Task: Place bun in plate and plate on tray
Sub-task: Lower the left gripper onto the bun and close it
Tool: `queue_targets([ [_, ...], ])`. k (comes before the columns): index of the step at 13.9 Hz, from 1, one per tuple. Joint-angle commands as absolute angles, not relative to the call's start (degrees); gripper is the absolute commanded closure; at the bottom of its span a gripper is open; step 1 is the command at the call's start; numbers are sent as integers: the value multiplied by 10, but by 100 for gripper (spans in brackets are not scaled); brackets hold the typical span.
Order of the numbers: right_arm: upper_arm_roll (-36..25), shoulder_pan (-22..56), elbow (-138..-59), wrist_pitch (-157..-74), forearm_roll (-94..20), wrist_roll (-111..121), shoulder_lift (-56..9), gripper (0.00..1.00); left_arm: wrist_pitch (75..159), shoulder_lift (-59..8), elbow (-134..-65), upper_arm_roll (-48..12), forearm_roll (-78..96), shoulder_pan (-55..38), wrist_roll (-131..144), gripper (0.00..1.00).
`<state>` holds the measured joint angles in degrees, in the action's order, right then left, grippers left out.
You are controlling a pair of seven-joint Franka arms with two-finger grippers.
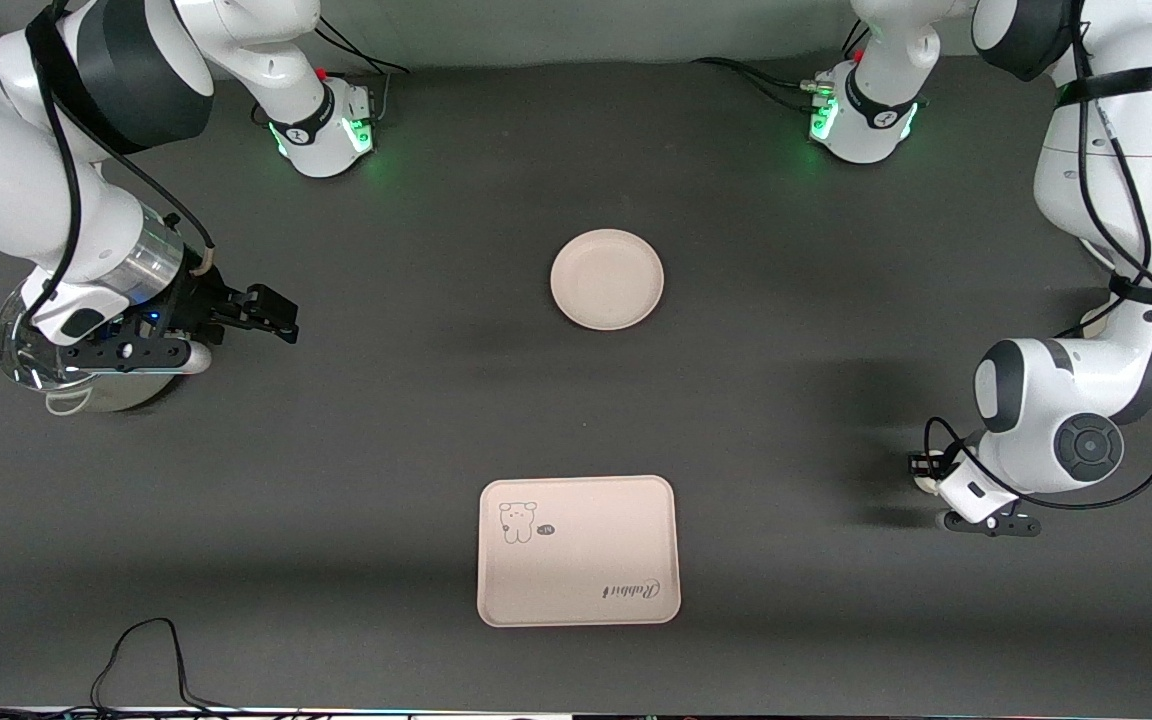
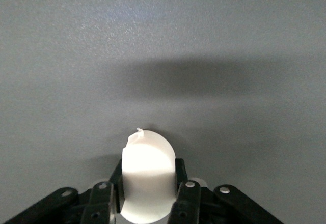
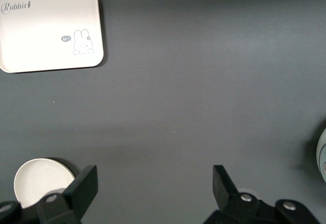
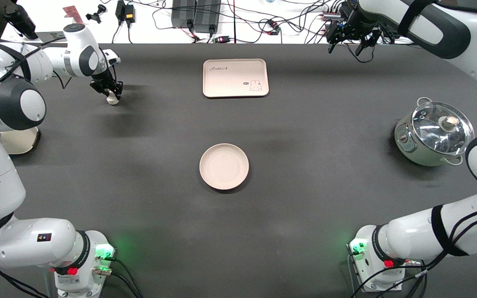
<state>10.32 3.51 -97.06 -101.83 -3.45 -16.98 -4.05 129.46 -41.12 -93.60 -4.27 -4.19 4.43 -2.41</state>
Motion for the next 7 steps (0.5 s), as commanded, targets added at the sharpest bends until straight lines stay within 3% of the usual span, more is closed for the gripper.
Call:
queue_targets([
  [1, 103, 39, -971, -1029, -43, -186, -47, 0, 1235, -368, -934, -42, -40, 40, -24, 58],
  [7, 103, 49, -983, -1030, -43, -187, -44, 0, 1078, -226, -931, -65, -24, 25, 1, 58],
])
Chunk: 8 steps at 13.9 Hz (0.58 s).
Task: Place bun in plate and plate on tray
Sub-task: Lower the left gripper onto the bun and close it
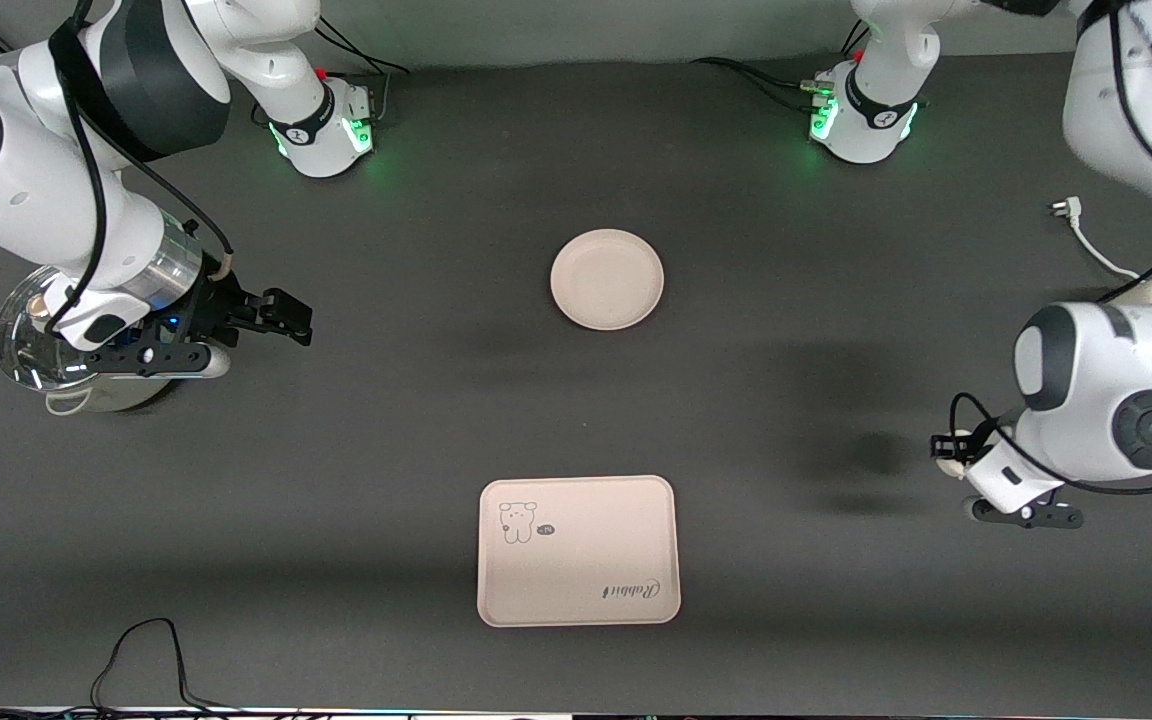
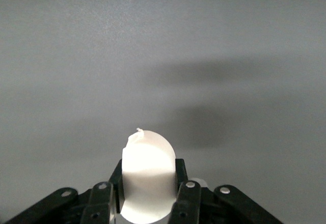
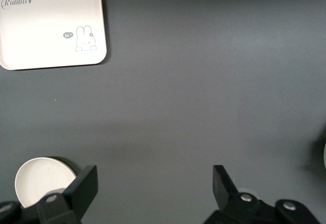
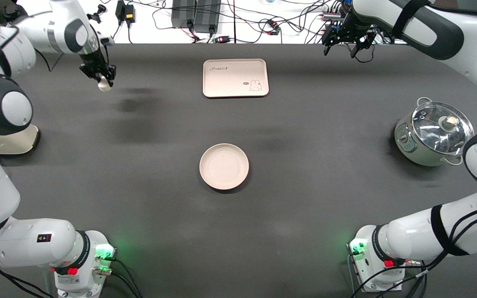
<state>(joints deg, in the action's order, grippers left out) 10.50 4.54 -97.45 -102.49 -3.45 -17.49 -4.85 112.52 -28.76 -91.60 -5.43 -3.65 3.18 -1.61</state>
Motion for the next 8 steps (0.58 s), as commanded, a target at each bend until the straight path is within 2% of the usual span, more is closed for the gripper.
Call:
queue_targets([
  [1, 103, 50, -983, -1030, -43, -187, -45, 0, 1046, -194, -932, -76, -19, 24, 20, 57],
  [5, 103, 61, -985, -1032, -44, -188, -55, 0, 945, -100, -931, -149, -14, 23, 111, 56],
  [8, 103, 64, -984, -1034, -44, -188, -63, 0, 938, -92, -932, -229, 2, 21, 227, 53],
])
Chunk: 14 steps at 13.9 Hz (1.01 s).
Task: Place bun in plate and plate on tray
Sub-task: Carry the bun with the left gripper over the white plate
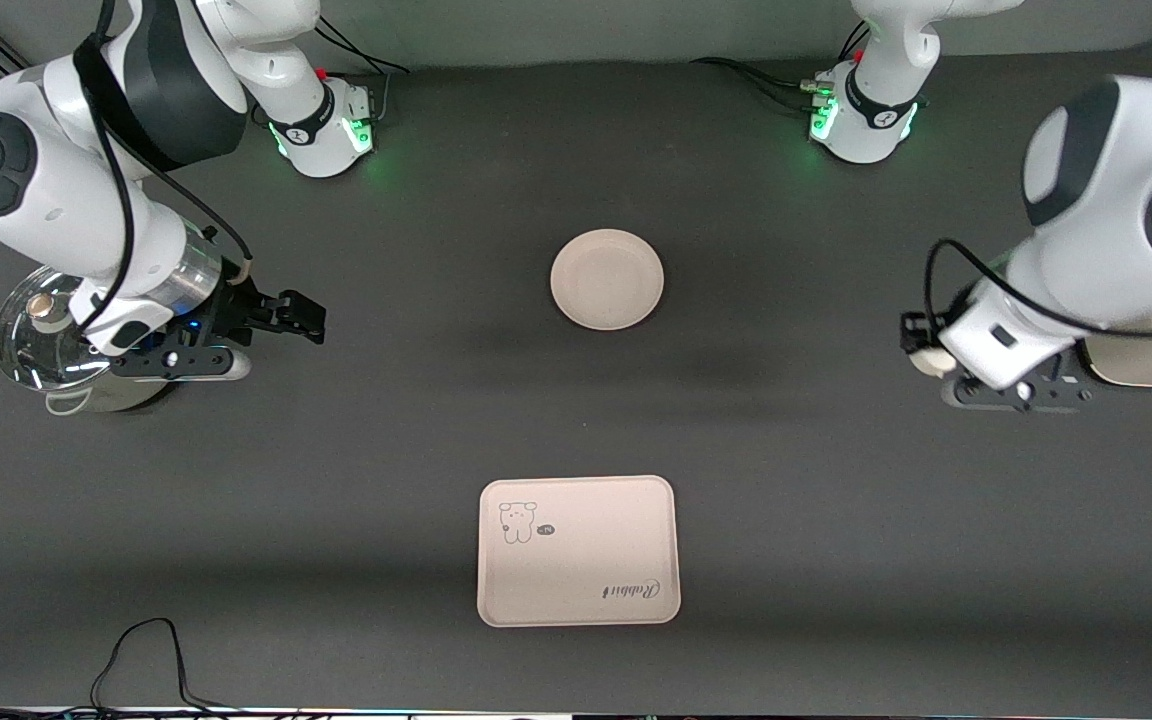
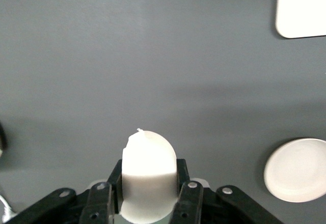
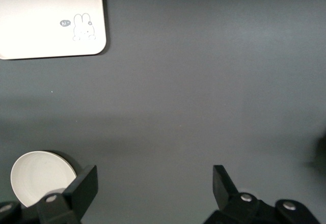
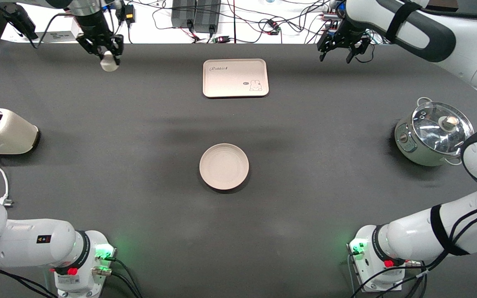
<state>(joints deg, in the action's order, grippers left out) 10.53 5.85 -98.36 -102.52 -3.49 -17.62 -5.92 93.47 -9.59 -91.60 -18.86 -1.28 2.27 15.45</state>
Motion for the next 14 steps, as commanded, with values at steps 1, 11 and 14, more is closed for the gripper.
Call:
queue_targets([
  [1, 103, 64, -985, -1037, -44, -188, -68, 0, 945, -98, -932, -252, 12, 17, 270, 53],
  [11, 104, 98, -1012, -1087, -45, -232, -77, 0, 1151, -167, -1054, -279, -4, -202, 621, 55],
  [14, 108, 102, -1041, -1124, -51, -232, -79, 0, 1265, -168, -1148, -280, -5, -228, 676, 55],
])
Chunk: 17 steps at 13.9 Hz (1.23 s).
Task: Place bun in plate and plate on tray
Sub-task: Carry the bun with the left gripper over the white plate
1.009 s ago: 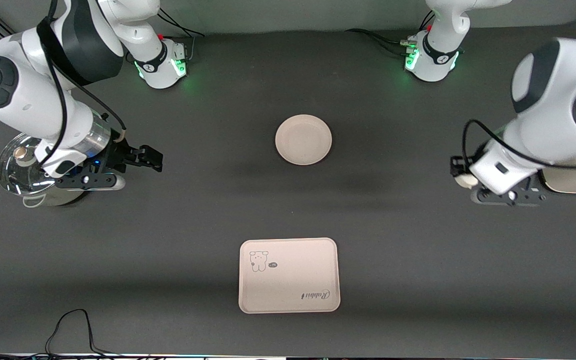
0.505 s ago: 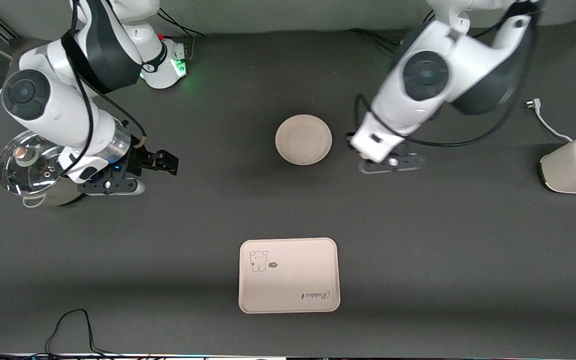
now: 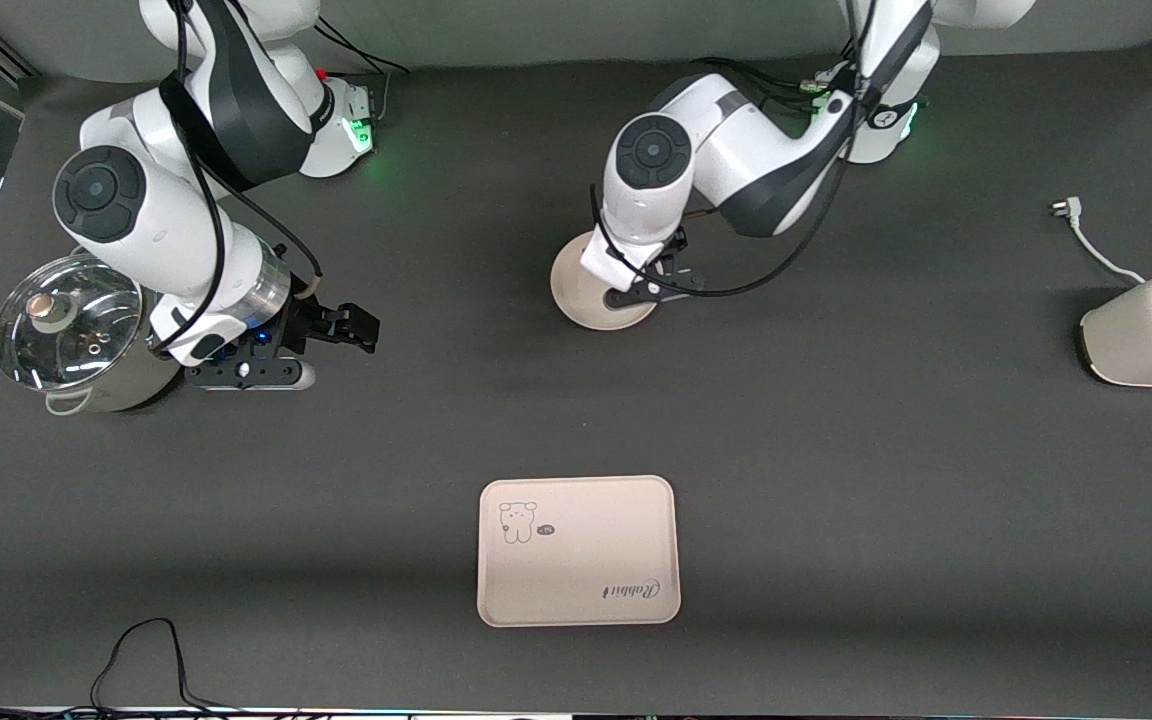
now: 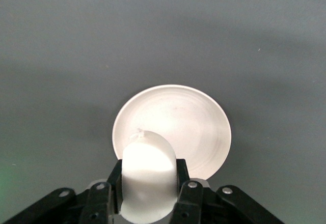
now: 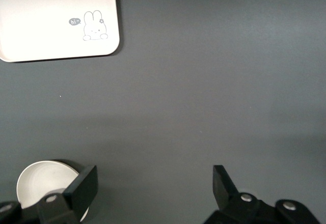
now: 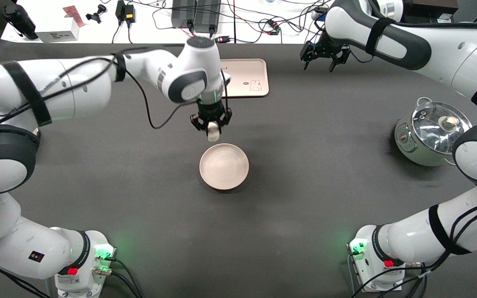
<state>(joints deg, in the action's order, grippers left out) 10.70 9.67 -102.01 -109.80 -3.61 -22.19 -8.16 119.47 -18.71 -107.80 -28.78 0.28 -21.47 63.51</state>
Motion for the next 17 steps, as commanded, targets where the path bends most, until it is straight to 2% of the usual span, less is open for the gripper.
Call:
queue_targets([
  [1, 111, 101, -1053, -1141, -61, -232, -80, 0, 1309, -169, -1179, -280, -5, -242, 683, 55],
  [3, 123, 99, -1086, -1185, -80, -225, -80, 0, 1353, -186, -1201, -279, -7, -258, 688, 55],
  [6, 134, 98, -1119, -1230, -130, -221, -81, 0, 1364, -210, -1201, -279, -66, -263, 727, 55],
  [10, 181, 98, -1200, -1337, -142, -207, -76, 0, 1400, -247, -1201, -279, -112, -273, 781, 52],
  [11, 189, 98, -1215, -1356, -142, -207, -77, 0, 1400, -248, -1200, -279, -112, -277, 794, 36],
  [12, 192, 98, -1221, -1363, -147, -207, -81, 0, 1400, -250, -1200, -279, -112, -278, 815, 0],
  [15, 208, 97, -1240, -1387, -209, -167, -90, 0, 1392, -245, -1194, -279, -112, -275, 818, 0],
  [17, 209, 97, -1261, -1417, -330, -58, -91, 0, 1364, -229, -1185, -271, -113, -261, 803, 0],
])
